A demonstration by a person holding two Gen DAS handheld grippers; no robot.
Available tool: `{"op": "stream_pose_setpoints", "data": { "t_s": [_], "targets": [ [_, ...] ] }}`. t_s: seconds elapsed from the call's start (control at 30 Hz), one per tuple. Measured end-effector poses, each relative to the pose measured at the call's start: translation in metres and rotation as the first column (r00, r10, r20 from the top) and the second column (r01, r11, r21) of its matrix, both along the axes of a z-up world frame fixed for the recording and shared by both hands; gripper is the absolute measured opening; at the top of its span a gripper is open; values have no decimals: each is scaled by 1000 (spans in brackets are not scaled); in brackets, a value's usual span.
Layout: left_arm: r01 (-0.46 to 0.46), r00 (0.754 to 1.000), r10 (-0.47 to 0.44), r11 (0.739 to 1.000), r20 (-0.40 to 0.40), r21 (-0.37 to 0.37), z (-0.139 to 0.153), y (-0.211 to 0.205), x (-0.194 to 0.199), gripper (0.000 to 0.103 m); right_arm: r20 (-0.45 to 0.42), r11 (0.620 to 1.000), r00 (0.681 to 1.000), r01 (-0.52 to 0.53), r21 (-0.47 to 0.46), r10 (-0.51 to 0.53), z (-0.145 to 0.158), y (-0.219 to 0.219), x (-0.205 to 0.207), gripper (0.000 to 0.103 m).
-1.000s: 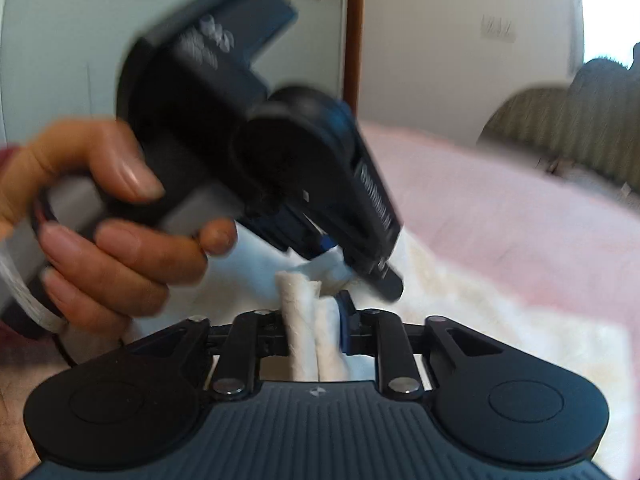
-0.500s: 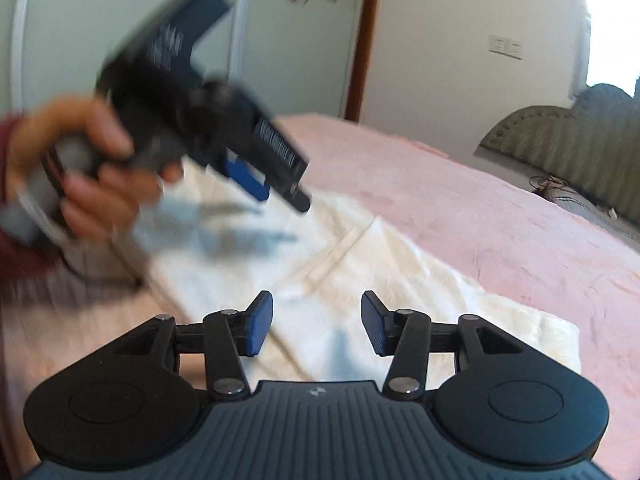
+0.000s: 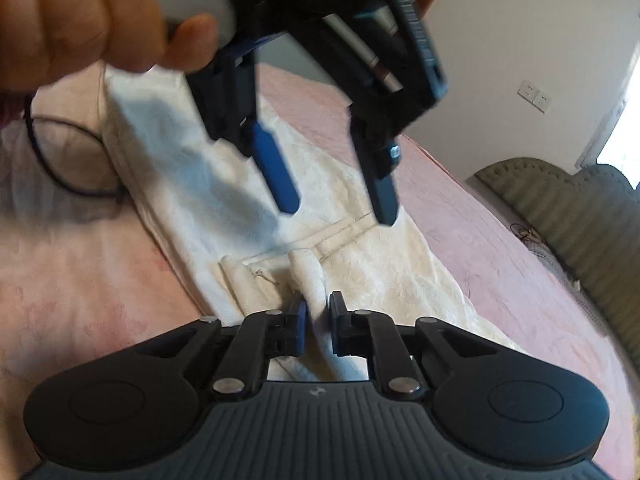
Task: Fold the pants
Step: 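Grasp the pants fold with the left gripper while the right gripper holds the hem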
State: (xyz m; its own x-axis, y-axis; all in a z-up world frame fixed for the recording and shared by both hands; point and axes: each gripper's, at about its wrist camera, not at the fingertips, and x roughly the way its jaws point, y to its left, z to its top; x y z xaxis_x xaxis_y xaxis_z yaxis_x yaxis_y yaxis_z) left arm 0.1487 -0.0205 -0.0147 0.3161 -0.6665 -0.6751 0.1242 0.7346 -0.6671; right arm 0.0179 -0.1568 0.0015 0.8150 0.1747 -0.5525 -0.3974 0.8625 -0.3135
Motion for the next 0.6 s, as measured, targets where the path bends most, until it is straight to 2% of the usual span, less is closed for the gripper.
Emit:
{"op": "stream_pose_setpoints", "data": {
  "t_s": [0.13, 0.2, 0.27, 0.33, 0.37, 0.4, 0.5, 0.57, 0.6],
  "targets": [
    [-12, 994, 0, 994, -112, -111, -17, -6, 11, 65, -10, 972, 999, 34, 231, -33, 23, -36, -1, 10],
    [-66, 986, 42, 987, -159, -144, -28, -7, 17, 65, -14, 956, 1000, 26, 293, -22, 30, -46, -3, 10],
    [-135, 973, 101, 979, -209, -153, -39, -6, 23, 62, -20, 948, 1000, 20, 317, -14, 32, -48, -4, 10],
    [-198, 954, 146, 963, -262, -185, -51, 0, 25, 37, -26, 950, 1000, 13, 312, -6, 30, -46, -3, 10],
    [-196, 955, 144, 962, -259, -188, -53, 1, 25, 15, -31, 951, 1000, 8, 309, 2, 28, -43, -4, 10],
    [-192, 960, 151, 968, -238, -162, -51, 2, 24, 7, -38, 952, 999, 2, 307, 10, 27, -41, -4, 10],
    [-165, 982, 154, 981, -114, -102, -32, 1, 16, 1, -52, 947, 998, -15, 320, 33, 23, -37, -3, 10],
    [-135, 991, 135, 991, 8, -8, -16, -6, 11, 1, -52, 946, 997, -31, 322, 50, 22, -33, -1, 9],
    [-118, 992, 116, 992, 39, 41, -12, -11, 11, 1, -59, 948, 997, -35, 315, 56, 21, -31, 1, 10]
  ]
}}
